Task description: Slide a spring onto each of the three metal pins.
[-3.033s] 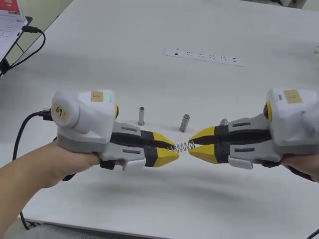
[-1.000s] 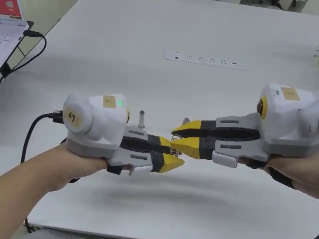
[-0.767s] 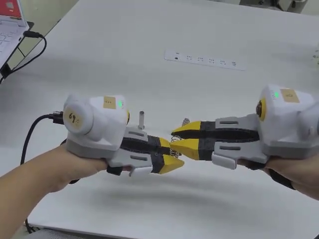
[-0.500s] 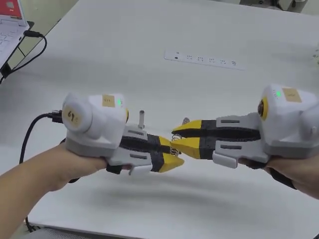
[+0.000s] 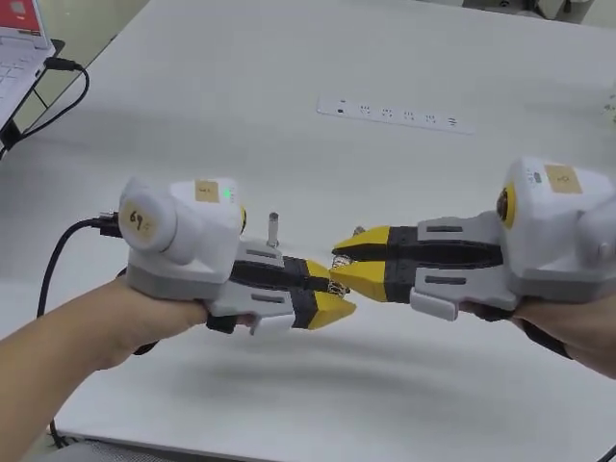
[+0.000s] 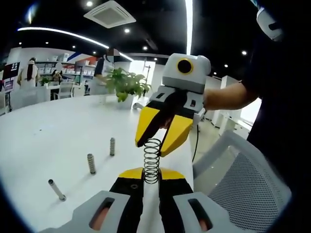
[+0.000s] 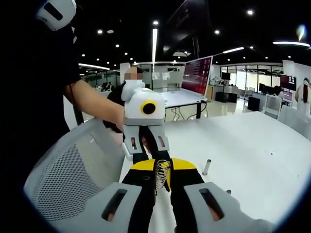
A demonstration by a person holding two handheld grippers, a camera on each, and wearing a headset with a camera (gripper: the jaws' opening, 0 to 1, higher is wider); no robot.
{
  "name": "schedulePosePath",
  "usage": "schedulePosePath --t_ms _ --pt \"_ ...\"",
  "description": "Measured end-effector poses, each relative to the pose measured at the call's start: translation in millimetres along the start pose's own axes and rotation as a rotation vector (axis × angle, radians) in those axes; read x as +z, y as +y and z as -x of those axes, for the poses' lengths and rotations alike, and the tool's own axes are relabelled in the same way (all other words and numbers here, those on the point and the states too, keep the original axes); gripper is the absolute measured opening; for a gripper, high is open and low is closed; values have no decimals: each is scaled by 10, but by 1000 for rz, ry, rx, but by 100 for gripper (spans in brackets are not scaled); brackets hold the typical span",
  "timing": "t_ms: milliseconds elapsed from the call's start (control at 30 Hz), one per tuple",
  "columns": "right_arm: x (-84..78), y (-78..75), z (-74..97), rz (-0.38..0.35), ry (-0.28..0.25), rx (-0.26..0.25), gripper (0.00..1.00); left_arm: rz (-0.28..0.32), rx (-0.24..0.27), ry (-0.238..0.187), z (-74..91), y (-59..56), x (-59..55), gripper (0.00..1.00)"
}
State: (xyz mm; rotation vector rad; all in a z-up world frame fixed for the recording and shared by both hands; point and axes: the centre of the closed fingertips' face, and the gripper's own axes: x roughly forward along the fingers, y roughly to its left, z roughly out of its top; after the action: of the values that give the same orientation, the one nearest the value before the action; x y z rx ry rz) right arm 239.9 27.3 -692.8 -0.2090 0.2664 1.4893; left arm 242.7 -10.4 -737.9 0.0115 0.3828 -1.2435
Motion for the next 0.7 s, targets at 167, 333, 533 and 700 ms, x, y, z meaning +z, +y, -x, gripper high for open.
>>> schedulePosePath --t_ms 167,333,533,700 --pt "3 -13 -4 2 1 -4 8 14 4 -7 -4 19 8 3" --pt "-30 -2 -9 15 17 -3 8 31 2 -26 -1 24 43 4" --pt "-45 -3 -6 14 19 -7 8 34 6 -25 5 19 43 6" --pt "-37 -12 -2 14 16 -10 8 39 10 -21 4 17 34 8"
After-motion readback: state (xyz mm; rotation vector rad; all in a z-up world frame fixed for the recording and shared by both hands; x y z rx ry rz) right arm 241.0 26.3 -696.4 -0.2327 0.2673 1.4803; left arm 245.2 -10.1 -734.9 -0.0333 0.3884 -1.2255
